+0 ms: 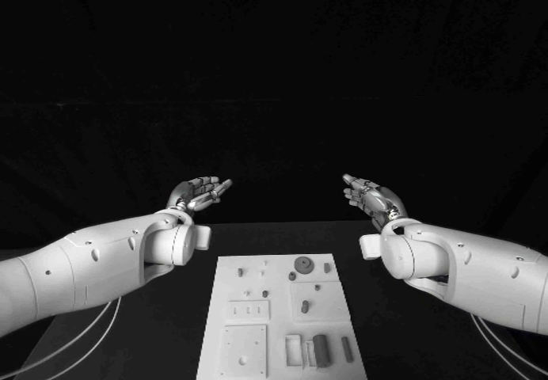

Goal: Assemble the parts on the task board

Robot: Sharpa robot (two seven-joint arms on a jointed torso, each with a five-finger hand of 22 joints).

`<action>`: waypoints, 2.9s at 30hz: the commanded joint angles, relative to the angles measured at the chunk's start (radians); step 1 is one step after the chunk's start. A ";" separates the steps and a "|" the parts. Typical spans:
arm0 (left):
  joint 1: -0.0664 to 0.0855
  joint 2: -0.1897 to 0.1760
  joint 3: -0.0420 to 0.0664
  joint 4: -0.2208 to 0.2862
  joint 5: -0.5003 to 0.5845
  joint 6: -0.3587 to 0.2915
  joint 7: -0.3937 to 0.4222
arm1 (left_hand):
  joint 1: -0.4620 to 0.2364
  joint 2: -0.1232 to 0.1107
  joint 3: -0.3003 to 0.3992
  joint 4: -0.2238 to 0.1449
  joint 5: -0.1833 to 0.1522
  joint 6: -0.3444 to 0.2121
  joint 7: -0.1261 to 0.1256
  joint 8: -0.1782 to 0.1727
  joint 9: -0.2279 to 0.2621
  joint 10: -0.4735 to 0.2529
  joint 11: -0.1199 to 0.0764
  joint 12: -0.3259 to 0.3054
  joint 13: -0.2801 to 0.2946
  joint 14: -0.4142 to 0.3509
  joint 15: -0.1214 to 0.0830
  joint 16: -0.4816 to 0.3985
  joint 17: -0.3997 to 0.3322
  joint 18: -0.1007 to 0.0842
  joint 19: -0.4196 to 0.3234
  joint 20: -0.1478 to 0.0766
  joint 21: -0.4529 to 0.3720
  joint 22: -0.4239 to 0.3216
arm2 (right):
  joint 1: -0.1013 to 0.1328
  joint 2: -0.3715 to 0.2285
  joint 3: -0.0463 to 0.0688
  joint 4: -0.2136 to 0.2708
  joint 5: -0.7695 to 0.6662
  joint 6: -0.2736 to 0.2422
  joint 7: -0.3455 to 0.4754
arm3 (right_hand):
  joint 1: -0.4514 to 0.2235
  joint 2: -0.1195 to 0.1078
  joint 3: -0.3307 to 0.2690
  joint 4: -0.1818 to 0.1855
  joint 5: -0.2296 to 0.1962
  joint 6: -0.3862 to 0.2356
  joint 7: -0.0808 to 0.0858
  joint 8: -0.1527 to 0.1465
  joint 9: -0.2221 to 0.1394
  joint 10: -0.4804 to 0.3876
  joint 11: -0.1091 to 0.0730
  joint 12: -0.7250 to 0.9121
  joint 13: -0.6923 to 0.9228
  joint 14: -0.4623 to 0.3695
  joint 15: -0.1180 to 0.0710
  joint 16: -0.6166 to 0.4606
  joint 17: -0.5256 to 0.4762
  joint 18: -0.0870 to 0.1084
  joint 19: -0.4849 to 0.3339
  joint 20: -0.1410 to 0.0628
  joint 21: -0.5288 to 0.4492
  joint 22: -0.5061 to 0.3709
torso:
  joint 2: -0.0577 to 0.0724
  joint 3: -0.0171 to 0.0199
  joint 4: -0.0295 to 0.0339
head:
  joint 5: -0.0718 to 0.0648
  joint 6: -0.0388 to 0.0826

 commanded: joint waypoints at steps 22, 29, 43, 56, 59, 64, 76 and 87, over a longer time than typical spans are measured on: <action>0.067 -0.033 -0.055 -0.041 -0.046 0.368 -0.154 | 0.140 0.118 -0.131 0.005 0.008 0.279 0.088 0.096 0.017 0.354 0.039 0.142 0.052 0.378 -0.034 0.150 0.056 0.082 0.300 -0.047 0.105 0.048 | 0.099 0.106 -0.057 -0.305 -0.819 0.326 -0.153 | 0.283 -0.057 0.090 -0.240 0.008 0.431 0.069 0.160 0.076 0.512 -0.053 0.127 0.052 0.493 -0.051 0.213 0.135 0.134 0.396 -0.007 0.103 0.412 | 0.006 -0.0017 -0.0019 | -0.009 -0.019; 0.068 -0.096 -0.055 0.105 -0.046 0.387 -0.111 | 0.201 0.146 -0.186 0.009 0.008 0.313 0.082 0.075 -0.019 0.386 0.031 0.129 0.041 0.408 -0.042 0.131 0.045 0.076 0.326 -0.057 0.091 0.030 | 0.099 0.123 -0.056 -0.285 -0.999 0.315 -0.176 | 0.328 -0.073 0.126 -0.241 0.008 0.501 0.056 0.158 0.081 0.592 -0.080 0.121 0.067 0.640 -0.108 0.257 0.197 0.185 0.543 -0.011 0.133 0.409 | 0.026 0.0027 0.0074 | -0.018 -0.014; 0.073 -0.187 -0.050 0.270 -0.044 0.351 -0.083 | 0.228 0.151 -0.227 0.012 0.008 0.323 0.083 0.057 -0.045 0.384 0.038 0.102 0.025 0.458 -0.060 0.140 0.061 0.072 0.368 -0.073 0.094 0.024 | 0.099 0.165 -0.054 -0.220 -1.480 0.324 -0.311 | 0.353 -0.136 0.065 -0.241 0.006 0.561 -0.001 0.127 0.109 0.873 -0.196 0.372 0.374 0.893 -0.266 0.656 0.531 0.224 0.894 -0.105 0.362 0.435 | 0.071 0.0162 0.0500 | -0.034 -0.019; 0.089 -0.210 -0.049 0.325 -0.044 0.348 -0.085 | 0.231 0.148 -0.238 0.012 0.008 0.321 0.084 0.052 -0.052 0.381 0.041 0.094 0.020 0.457 -0.060 0.134 0.063 0.068 0.369 -0.076 0.089 0.021 | 0.068 0.178 -0.054 -0.131 -1.635 0.339 -0.381 | 0.288 -0.152 0.109 -0.234 0.008 0.573 0.006 0.058 0.124 0.690 -0.191 1.062 1.043 0.918 -0.278 1.147 0.790 0.224 0.974 -0.203 0.746 0.434 | 0.119 0.0196 0.0903 | -0.062 -0.011; 0.089 -0.208 -0.049 0.325 -0.044 0.350 -0.085 | 0.231 0.149 -0.241 0.012 0.008 0.321 0.085 0.050 -0.054 0.380 0.041 0.092 0.019 0.457 -0.060 0.133 0.064 0.067 0.369 -0.076 0.088 0.020 | 0.059 0.179 -0.055 -0.123 -1.653 0.340 -0.390 | 0.281 -0.153 0.117 -0.233 0.008 0.577 0.006 0.055 0.128 0.699 -0.191 1.079 1.050 0.947 -0.277 1.173 0.821 0.224 0.978 -0.209 0.769 0.433 | 0.127 0.0203 0.0950 | -0.065 -0.018; 0.089 -0.207 -0.049 0.325 -0.044 0.352 -0.086 | 0.231 0.148 -0.243 0.012 0.008 0.320 0.086 0.049 -0.055 0.380 0.042 0.090 0.018 0.456 -0.059 0.131 0.064 0.066 0.369 -0.076 0.087 0.019 | 0.048 0.179 -0.055 -0.130 -1.662 0.338 -0.394 | 0.275 -0.153 0.126 -0.234 0.008 0.577 0.007 0.050 0.130 0.731 -0.190 1.117 1.079 0.975 -0.276 1.196 0.851 0.224 0.984 -0.217 0.791 0.432 | 0.136 0.0218 0.1019 | -0.068 -0.017; 0.089 -0.210 -0.048 0.330 -0.044 0.352 -0.086 | 0.232 0.149 -0.246 0.012 0.008 0.320 0.086 0.047 -0.057 0.379 0.043 0.088 0.016 0.456 -0.059 0.129 0.065 0.065 0.369 -0.077 0.085 0.018 | 0.032 0.179 -0.061 -0.142 -1.684 0.368 -0.398 | 0.276 -0.149 0.132 -0.235 0.008 0.583 0.007 0.050 0.132 0.745 -0.190 1.134 1.093 0.987 -0.276 1.206 0.863 0.224 0.984 -0.221 0.802 0.431 | 0.156 0.0232 0.1126 | -0.077 -0.019; 0.090 -0.213 -0.048 0.338 -0.045 0.353 -0.090 | 0.234 0.149 -0.249 0.012 0.008 0.319 0.087 0.046 -0.060 0.379 0.043 0.085 0.015 0.456 -0.059 0.127 0.066 0.064 0.370 -0.077 0.083 0.017 | 0.026 0.186 -0.069 -0.166 -1.703 0.382 -0.405 | 0.278 -0.149 0.135 -0.236 0.008 0.583 0.007 0.048 0.132 0.753 -0.189 1.144 1.100 0.992 -0.276 1.212 0.869 0.224 0.984 -0.223 0.808 0.431 | 0.172 0.0250 0.1164 | -0.081 -0.014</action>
